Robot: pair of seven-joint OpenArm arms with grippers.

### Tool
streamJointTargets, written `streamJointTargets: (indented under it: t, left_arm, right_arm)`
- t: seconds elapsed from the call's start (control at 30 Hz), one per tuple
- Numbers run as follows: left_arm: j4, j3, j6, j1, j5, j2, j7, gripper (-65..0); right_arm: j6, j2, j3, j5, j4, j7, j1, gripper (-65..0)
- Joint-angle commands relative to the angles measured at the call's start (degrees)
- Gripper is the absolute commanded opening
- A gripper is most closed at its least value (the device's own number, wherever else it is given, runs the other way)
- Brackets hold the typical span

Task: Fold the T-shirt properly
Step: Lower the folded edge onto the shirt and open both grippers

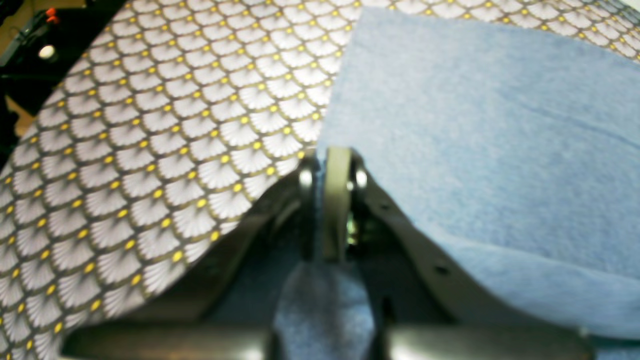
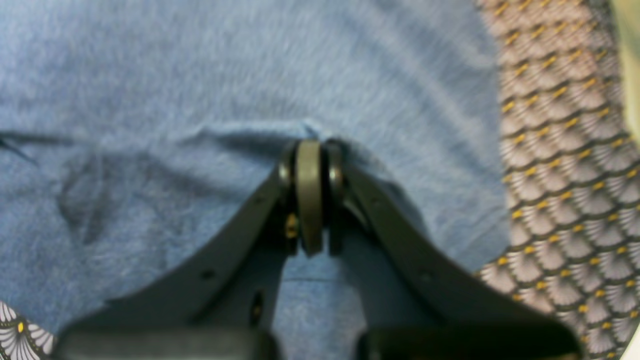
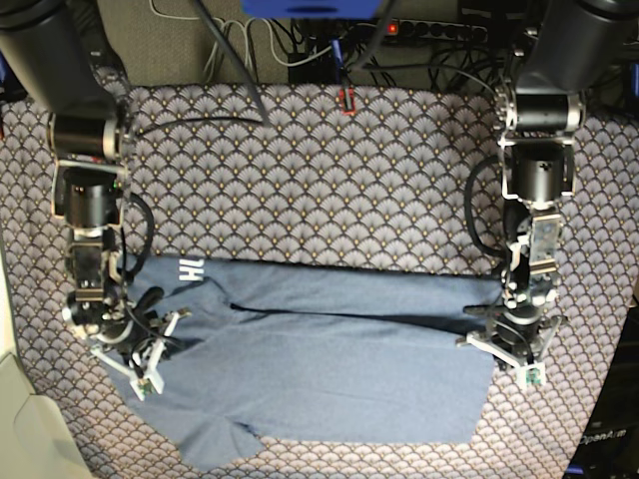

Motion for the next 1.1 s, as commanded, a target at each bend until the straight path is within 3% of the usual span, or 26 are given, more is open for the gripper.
streamJointTargets:
  t: [0.0,0.07,0.17,0.33,0.4,0.6,0.83,1.07]
  left_arm:
    - [0.86,-0.11,0.34,-2.22,-0.05,-0.51,-1.78,-64.1]
    - [0.86,-0.11,0.34,-2.22,-0.05,-0.51,-1.78,-64.0]
    - [0.86,-0.11,0.17,-2.22,-0.05,-0.51,-1.78,-61.1]
    - [0.94,-0.11,0.34,-2.22,-0.31,-1.22,-1.34,-41.0]
    - [1.21,-0.11,0.34,-2.22,-0.4,-1.31,-1.34,-37.8]
    - [2.0,-0.2,0.34,0.68,-0.58,-1.31,-1.34,-37.4]
    - [7.8,-3.01,0.43,10.26,-0.58,0.19,-1.78,-37.4]
    - [9.73,-5.56,0.08,13.78,-0.58,0.45,-1.78,-37.4]
  right_arm:
    - [-0.38,0.58,0.08,0.47,-0.08,1.48,2.9,-65.0]
    - [-0.38,0.58,0.08,0.47,-0.78,1.48,3.34,-61.9]
    - [-0.38,0.58,0.08,0.47,-0.78,1.48,3.51,-52.2]
    - [-0.3,0.58,0.08,0.47,-0.69,1.22,3.77,-34.8]
    - [-0.3,0.76,0.08,0.47,-0.52,1.22,3.77,-30.2]
    - [-0.3,2.25,0.35,0.47,0.71,1.04,1.75,-29.1]
    - [-0.3,2.95,0.35,0.47,18.12,0.6,-11.87,-29.1]
    - [-0.3,2.69,0.52,0.47,25.24,-2.12,-18.03,-29.1]
